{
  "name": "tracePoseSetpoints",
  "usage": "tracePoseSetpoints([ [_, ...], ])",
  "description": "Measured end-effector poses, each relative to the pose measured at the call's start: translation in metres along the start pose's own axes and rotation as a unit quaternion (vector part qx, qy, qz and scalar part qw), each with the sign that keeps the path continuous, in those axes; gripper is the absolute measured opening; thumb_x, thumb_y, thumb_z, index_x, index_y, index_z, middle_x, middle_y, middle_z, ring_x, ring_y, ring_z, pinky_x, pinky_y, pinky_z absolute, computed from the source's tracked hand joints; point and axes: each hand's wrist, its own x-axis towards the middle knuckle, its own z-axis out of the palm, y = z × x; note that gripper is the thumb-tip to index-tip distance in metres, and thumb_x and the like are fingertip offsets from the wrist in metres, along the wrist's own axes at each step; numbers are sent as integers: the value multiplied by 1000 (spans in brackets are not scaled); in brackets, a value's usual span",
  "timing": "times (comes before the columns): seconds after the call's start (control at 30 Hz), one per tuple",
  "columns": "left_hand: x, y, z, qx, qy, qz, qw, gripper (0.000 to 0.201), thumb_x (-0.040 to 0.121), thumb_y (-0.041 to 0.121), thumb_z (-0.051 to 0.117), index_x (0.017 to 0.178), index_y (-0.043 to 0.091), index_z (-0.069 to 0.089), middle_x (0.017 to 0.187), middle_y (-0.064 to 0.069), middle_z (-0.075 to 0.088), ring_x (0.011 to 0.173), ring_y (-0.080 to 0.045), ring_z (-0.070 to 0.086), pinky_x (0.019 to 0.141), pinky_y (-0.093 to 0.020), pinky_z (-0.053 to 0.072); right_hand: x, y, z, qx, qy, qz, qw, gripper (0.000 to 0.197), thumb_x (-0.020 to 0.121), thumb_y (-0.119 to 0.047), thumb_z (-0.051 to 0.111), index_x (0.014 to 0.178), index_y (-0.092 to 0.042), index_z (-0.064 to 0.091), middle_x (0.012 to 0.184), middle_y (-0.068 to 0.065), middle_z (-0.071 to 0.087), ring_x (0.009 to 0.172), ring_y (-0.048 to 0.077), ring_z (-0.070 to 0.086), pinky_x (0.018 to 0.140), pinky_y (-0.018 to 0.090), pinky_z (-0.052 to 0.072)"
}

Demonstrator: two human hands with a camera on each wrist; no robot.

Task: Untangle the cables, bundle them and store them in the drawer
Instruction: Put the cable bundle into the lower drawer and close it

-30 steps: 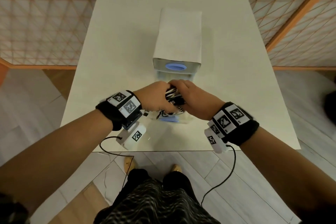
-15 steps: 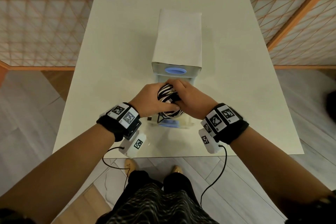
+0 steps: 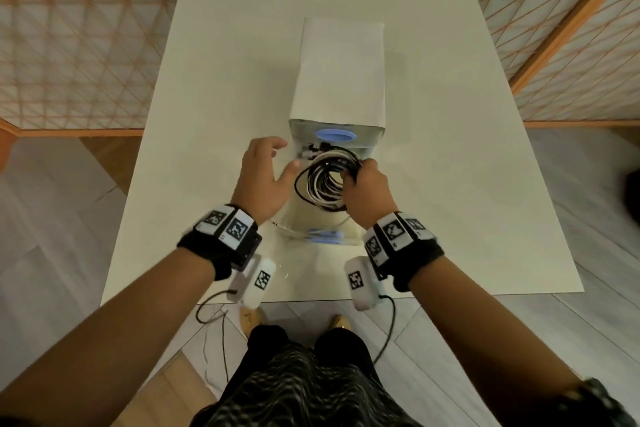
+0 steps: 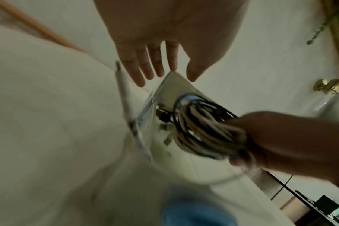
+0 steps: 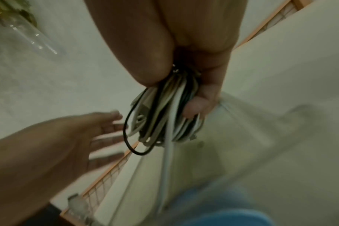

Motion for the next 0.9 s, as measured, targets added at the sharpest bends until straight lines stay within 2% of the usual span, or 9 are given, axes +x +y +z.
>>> tracePoseSetpoints([
  [0.13, -32, -10, 14, 54, -53, -77, 994, 62, 84, 33, 65, 134, 8, 38, 138, -13, 35, 128, -26, 38, 104, -31, 33, 15, -16, 11, -91, 14, 56, 994, 44, 95, -9, 39, 132, 10, 26, 131, 26, 46, 115, 36, 53, 90, 36, 45],
  [0.23, -49, -17, 7, 41, -74, -140, 987, 75, 79, 53, 64, 137, 17, 33, 138, -7, 38, 124, -24, 44, 101, -39, 42, 24, -19, 18, -124, 49, 43, 990, 44, 95, -6, 31, 133, 15, 23, 137, 29, 36, 120, 32, 48, 97, 32, 43],
  [0.3, -56, -22, -6, 31, -129, -194, 972, 73, 72, 61, 66, 128, 23, 40, 119, -1, 54, 100, -20, 61, 84, -36, 52, 29, -21, 23, -152, 58, 40, 986, 44, 95, -6, 31, 132, 16, 25, 136, 28, 38, 116, 29, 50, 90, 27, 44],
  [0.4, -64, -23, -22, -29, -229, -191, 954, 26, 81, 32, 71, 93, 11, 61, 74, -2, 70, 56, -16, 63, 57, -25, 48, 29, -27, 23, -163, 37, 44, 985, 41, 94, -7, 33, 130, 13, 30, 131, 22, 43, 108, 28, 52, 75, 20, 41],
  [0.53, -48, -9, -26, -196, -103, -185, 958, 8, 88, 2, 60, 82, 2, 66, 57, -1, 67, 46, -10, 59, 50, -22, 50, 24, -30, 24, -125, 47, 53, 990, 40, 94, -6, 31, 128, 15, 31, 132, 27, 42, 106, 25, 54, 81, 27, 42],
  [0.63, -19, 7, -12, -221, -23, -198, 955, 11, 87, 7, 63, 77, 12, 67, 54, 3, 67, 50, -10, 64, 48, -21, 51, 22, -35, 23, -111, 30, 80, 990, 38, 94, -8, 35, 126, 12, 37, 131, 26, 44, 110, 28, 55, 88, 30, 45],
  [0.7, 0, 11, 5, -180, 0, -195, 964, 10, 83, 14, 67, 73, 16, 67, 63, -3, 68, 62, -21, 69, 53, -28, 54, 23, -36, 20, -92, -2, 83, 992, 31, 95, -11, 36, 119, 5, 48, 125, 19, 52, 110, 28, 55, 91, 32, 45],
  [0.8, 17, 14, 28, -16, -2, -129, 992, 14, 84, 16, 62, 95, 6, 66, 88, -16, 72, 83, -30, 69, 76, -36, 55, 18, -37, 20, -166, -101, 58, 979, 23, 97, -14, 36, 94, -6, 57, 115, 8, 62, 109, 24, 58, 91, 28, 44],
  [0.9, 17, 21, 41, -8, 9, -102, 995, 38, 86, 8, 59, 121, 5, 45, 89, -15, 70, 83, -26, 65, 76, -34, 52, 11, -22, 23, -131, -69, 83, 985, 26, 95, -15, 41, 114, -3, 53, 123, 13, 57, 113, 28, 56, 70, 22, 42],
])
